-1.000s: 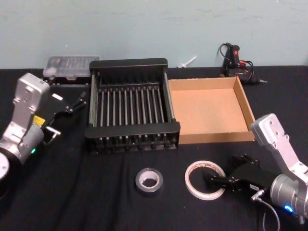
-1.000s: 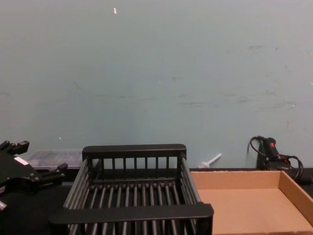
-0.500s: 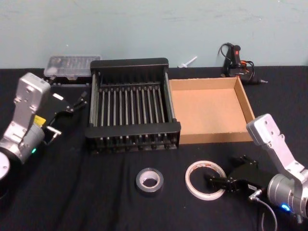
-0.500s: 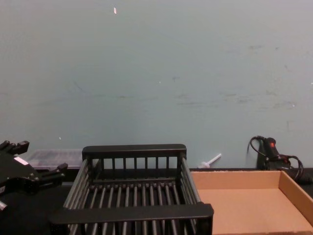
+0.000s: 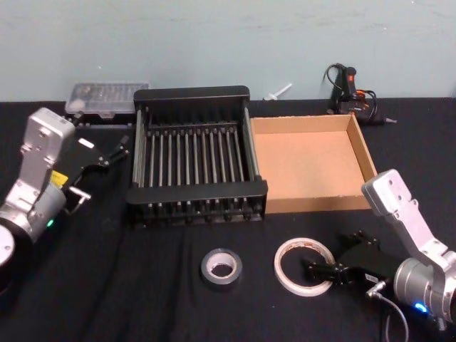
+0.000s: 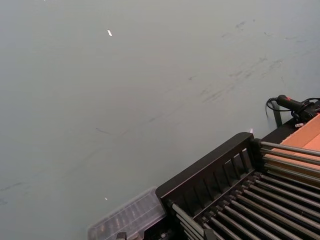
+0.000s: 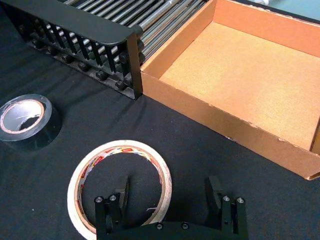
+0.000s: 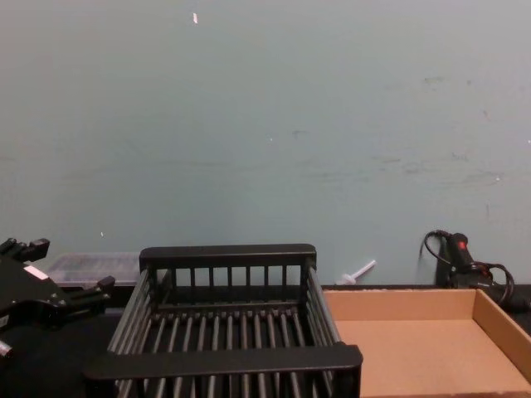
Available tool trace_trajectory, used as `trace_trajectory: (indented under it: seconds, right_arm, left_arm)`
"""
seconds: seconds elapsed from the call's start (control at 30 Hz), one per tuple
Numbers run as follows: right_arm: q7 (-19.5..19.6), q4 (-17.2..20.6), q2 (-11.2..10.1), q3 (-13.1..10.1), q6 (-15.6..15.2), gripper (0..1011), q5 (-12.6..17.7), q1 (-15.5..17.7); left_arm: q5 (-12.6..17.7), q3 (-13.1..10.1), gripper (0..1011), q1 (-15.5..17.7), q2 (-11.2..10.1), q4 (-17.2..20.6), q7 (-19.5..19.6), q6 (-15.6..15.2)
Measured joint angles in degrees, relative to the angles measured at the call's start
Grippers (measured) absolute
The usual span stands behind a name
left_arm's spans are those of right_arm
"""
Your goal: Pick up the white tape and place it into the black box , Pick up the silver tape and place it into the brown box.
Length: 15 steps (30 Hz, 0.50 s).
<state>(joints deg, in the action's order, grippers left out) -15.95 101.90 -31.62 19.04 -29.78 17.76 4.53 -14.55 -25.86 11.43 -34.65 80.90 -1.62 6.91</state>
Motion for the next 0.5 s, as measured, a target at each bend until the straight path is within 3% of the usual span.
trace_trajectory:
  seconds: [0.5]
  right_arm:
    - [-0.2,0.0,0.2,-0.1,0.0,1003,-0.6,0.1]
  left_arm:
    - [0.0,0.0,1001,0.0,0.0,0.0,0.0,0.0]
